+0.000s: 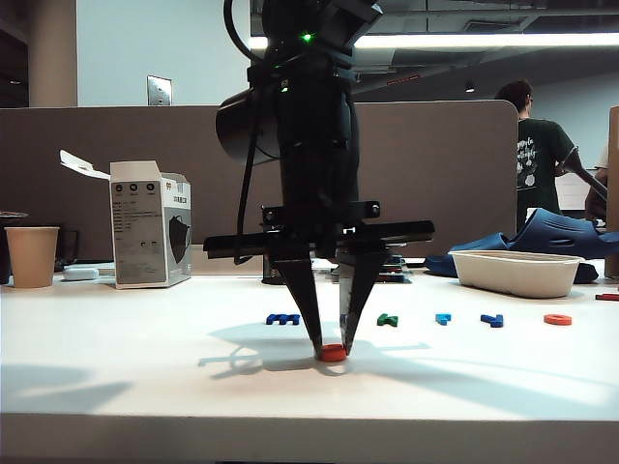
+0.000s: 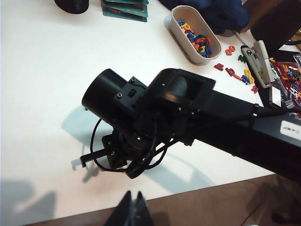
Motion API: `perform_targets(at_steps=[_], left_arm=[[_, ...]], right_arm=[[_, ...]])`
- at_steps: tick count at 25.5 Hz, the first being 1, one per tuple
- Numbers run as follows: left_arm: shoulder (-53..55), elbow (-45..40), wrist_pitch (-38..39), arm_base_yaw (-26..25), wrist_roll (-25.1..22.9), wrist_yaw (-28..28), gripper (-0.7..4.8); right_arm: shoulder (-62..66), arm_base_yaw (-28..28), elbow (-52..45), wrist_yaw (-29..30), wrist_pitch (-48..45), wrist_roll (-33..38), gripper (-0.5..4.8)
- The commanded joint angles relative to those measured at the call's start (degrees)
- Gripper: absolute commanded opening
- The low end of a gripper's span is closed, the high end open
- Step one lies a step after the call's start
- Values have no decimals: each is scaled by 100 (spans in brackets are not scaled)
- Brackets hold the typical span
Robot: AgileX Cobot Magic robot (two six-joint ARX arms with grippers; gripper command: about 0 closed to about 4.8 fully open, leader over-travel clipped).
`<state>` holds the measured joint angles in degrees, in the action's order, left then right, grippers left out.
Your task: Select the appropriate letters from the row of letter magnets placed on the table to arrange into the word "sky".
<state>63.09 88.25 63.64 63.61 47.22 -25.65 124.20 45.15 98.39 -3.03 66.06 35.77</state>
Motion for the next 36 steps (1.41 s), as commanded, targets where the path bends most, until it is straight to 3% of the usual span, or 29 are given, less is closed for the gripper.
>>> perform_targets(at_steps=[1,23,30,36], left_arm=[[-11,15,-50,-2,-26,-13,-4],[-11,15,-50,-2,-26,-13,-4],[-11,15,-50,-2,-26,-13,-4],[-11,15,-50,-2,-26,-11,-4]], right_arm=[[190,13,-109,15,92,22,116],[-566,-151,-70,-76,-2,-317,127],[-953,-184,-70,-417,-350,-531,164],[-981,-811,-72,-481,-857,-579,214]])
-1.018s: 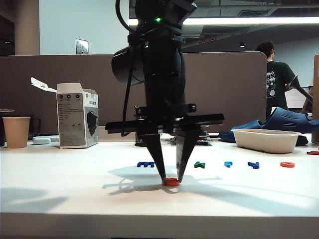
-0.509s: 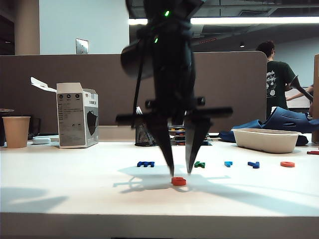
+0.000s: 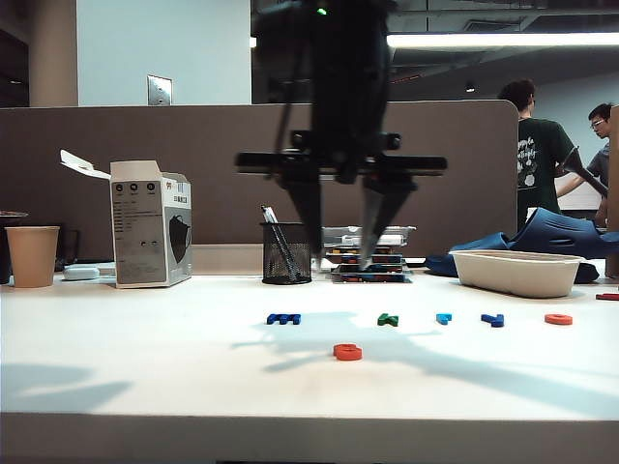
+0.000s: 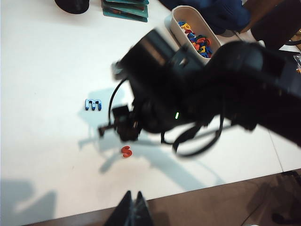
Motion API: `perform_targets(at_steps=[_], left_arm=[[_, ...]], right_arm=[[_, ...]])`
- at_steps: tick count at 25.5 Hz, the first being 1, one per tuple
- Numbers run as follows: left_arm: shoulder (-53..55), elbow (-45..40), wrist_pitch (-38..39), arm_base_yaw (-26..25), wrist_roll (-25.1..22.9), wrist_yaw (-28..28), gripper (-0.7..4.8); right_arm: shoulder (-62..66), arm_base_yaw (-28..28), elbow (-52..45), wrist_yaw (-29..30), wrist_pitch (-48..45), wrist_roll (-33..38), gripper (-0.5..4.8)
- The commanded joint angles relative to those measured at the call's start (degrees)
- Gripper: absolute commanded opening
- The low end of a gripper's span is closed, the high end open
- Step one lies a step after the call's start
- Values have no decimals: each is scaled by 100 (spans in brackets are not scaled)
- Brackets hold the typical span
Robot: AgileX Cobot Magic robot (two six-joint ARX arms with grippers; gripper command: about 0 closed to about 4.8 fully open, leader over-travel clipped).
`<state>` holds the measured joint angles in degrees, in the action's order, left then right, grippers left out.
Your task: Select the appropriate letters from the row of letter magnets placed on the table to arrange into the word "sky".
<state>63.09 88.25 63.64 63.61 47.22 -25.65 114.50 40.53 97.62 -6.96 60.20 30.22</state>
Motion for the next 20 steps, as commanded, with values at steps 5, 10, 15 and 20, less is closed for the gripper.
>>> perform_targets(at_steps=[5,10,15,20], left_arm=[[-11,15,-50,-2,-26,-9,-4],[-11,15,-50,-2,-26,-15,-4],[-11,15,-50,-2,-26,-7,-4],[-11,15,-50,-2,-26,-9,-4]], right_arm=[[28,-874,4,85,-529,-20,214],[273,-990,4,299,-636,179,213],[566,-1005,4,647,-752,404,213],[820,-1029,4,669,-791,431,213]])
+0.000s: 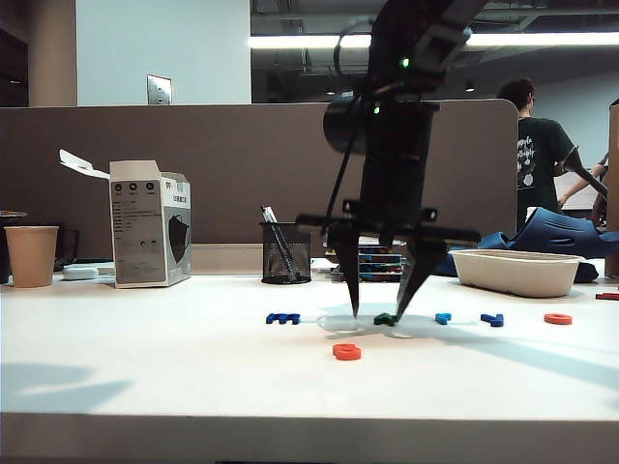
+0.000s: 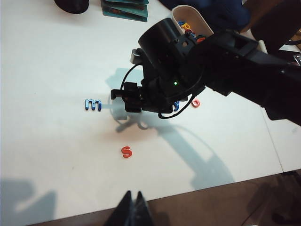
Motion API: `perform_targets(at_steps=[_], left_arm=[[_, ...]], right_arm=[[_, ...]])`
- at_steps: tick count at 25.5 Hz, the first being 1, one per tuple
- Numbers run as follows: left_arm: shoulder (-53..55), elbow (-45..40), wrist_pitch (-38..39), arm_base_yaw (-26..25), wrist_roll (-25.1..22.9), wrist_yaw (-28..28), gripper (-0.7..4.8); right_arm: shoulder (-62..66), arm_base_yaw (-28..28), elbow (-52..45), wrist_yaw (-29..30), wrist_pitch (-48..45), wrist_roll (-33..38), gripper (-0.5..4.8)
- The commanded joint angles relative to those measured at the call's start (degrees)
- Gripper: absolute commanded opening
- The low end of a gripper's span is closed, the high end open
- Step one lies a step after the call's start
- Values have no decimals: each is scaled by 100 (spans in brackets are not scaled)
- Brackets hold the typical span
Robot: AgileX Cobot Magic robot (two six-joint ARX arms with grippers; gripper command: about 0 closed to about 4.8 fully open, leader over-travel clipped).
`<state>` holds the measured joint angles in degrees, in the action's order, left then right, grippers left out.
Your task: Select the appropriate letters from the row of letter magnets placed on the table to arrange into the word "sky".
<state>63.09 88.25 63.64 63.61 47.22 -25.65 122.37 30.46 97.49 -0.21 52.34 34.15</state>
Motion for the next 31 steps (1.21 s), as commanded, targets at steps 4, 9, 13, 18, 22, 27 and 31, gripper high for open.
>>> perform_targets(at_steps=[4,9,13,18,22,27,31], left_arm=[[-11,15,-50,-2,-26,-9,-4],[-11,15,-50,-2,-26,-9,-4],[-11,15,-50,-2,-26,-9,-4],[-11,15,-50,-2,-26,-7,-4],[-11,15,-50,-2,-26,-7,-4],[-11,15,-50,-2,-26,-7,-4],[-11,15,-50,-2,-26,-7,-4]], right_arm=[[125,-24,17,-9,-24,37,213],[168,-24,17,-28,-216,39,212],[232,-24,17,-28,-289,39,211],[378,-24,17,-24,-42,33,206],[389,-24,17,-28,149,4,155],[391,-24,17,-26,229,-13,101],[393,-22,17,-26,332,-13,80]])
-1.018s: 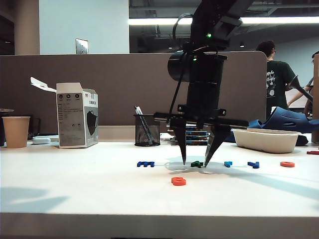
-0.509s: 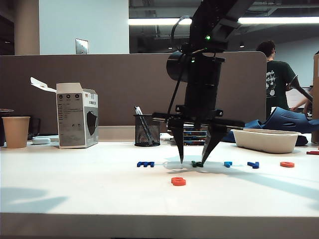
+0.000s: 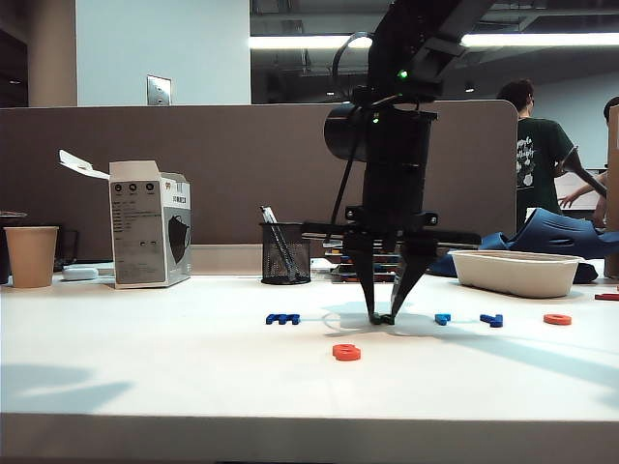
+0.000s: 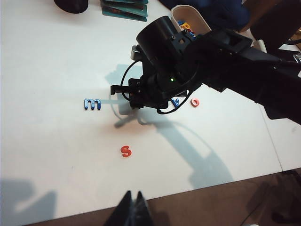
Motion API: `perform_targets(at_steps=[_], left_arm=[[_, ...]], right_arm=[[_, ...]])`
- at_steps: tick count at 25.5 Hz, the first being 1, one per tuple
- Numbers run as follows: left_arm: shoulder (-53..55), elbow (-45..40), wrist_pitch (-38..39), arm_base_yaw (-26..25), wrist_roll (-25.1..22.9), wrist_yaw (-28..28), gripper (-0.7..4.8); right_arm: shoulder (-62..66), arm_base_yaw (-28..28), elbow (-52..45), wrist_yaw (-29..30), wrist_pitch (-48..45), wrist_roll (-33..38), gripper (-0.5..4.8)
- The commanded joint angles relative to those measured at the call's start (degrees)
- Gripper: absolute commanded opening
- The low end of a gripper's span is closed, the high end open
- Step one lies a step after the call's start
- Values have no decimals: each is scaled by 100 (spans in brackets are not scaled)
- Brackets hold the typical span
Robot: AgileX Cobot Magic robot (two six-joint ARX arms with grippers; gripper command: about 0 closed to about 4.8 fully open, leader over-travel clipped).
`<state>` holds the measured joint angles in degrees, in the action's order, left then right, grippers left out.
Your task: Select the appropriate letters from the row of letter magnets placed on the table to arrange into the word "sky".
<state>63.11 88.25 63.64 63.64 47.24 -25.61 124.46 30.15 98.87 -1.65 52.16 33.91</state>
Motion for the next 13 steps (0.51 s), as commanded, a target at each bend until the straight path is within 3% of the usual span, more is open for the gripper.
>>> perform_targets(at_steps=[1,13], left_arm=[[-13,15,-50,-4,-28,-11,-4],[-13,15,-50,-4,-28,-11,-4]], right_arm=[[184,9,-120,118,361,11,80],[168,162,-120,136,953,-398,80]])
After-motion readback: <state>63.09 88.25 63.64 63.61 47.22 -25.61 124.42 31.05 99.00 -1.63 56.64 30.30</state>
